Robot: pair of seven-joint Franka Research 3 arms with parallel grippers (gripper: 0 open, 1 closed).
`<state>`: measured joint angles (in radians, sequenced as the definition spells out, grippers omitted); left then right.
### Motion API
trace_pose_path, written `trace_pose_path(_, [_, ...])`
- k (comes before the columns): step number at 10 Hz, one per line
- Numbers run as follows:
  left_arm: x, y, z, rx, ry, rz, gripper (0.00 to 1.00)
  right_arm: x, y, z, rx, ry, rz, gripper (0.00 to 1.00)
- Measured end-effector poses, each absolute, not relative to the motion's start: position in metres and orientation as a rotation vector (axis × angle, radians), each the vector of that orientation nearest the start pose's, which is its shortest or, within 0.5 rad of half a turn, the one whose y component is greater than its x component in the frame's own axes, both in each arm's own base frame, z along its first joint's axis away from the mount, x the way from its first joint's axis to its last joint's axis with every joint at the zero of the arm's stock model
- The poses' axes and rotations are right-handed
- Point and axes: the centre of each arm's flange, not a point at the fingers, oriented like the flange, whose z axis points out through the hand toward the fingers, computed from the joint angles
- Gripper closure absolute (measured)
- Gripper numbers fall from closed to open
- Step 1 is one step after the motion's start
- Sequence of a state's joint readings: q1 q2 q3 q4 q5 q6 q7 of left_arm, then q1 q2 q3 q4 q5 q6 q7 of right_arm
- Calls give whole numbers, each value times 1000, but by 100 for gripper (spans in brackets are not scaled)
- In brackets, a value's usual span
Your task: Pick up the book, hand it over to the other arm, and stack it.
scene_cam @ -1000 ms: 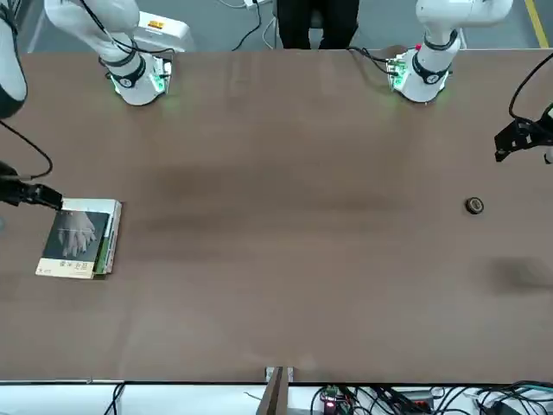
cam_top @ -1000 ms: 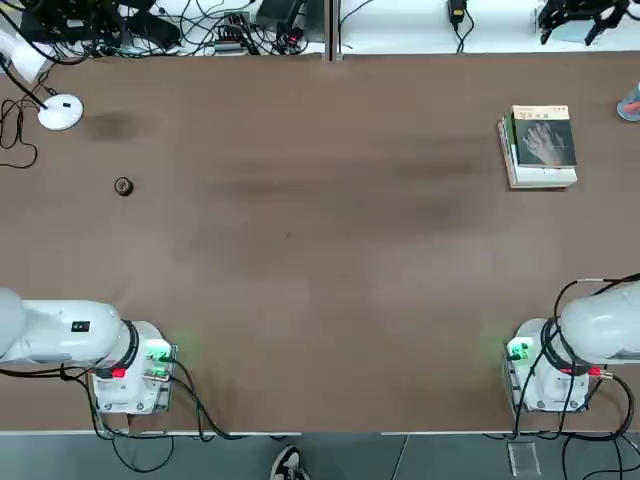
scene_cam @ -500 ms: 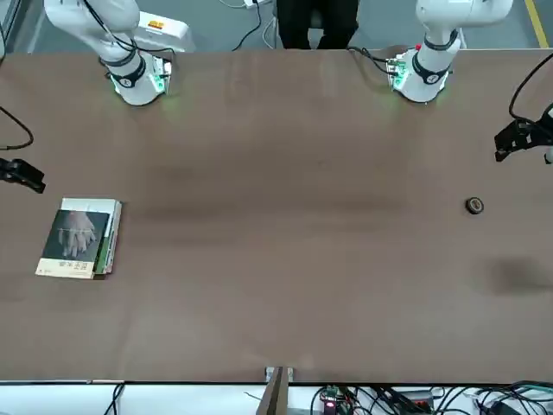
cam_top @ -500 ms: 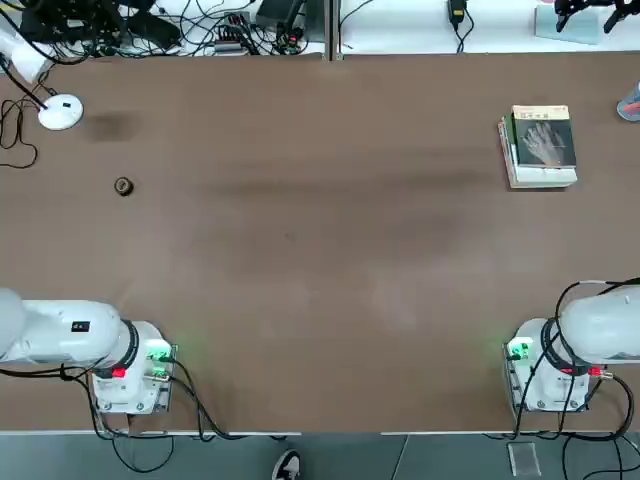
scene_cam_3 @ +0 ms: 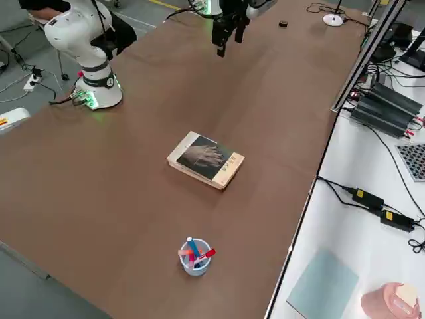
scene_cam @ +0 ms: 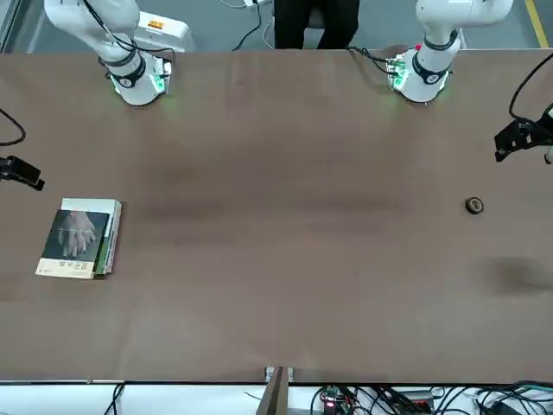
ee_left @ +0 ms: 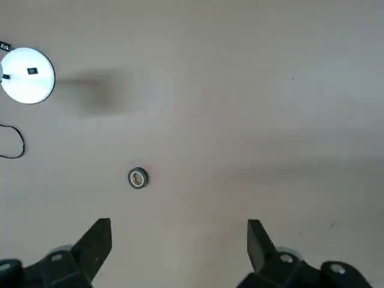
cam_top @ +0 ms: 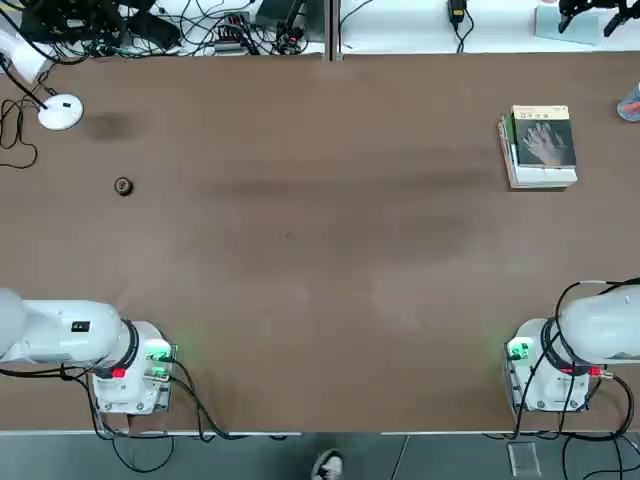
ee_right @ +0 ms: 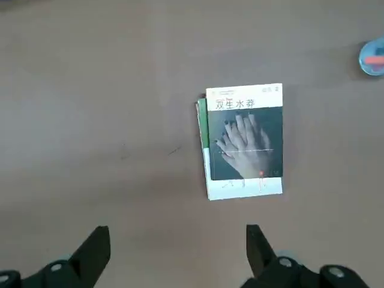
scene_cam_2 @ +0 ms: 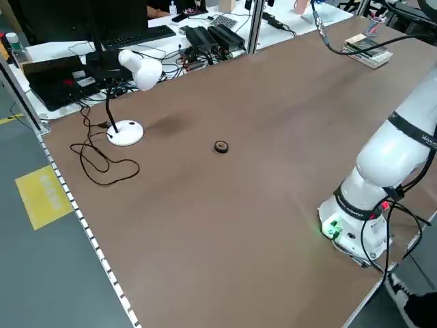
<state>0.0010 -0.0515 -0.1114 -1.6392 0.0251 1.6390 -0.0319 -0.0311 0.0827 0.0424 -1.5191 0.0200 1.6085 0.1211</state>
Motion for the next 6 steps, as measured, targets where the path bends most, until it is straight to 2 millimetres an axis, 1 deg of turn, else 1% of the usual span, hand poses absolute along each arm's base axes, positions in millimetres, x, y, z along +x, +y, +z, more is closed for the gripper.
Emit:
trace_pose_path(3, [542,-59,626,-3111,124,-82,0,582,5,598,-3118,71,28,0])
trace_pose_path(6, [542,-59,626,-3111,124,-82,0,581,5,597,-3119,5,44,0])
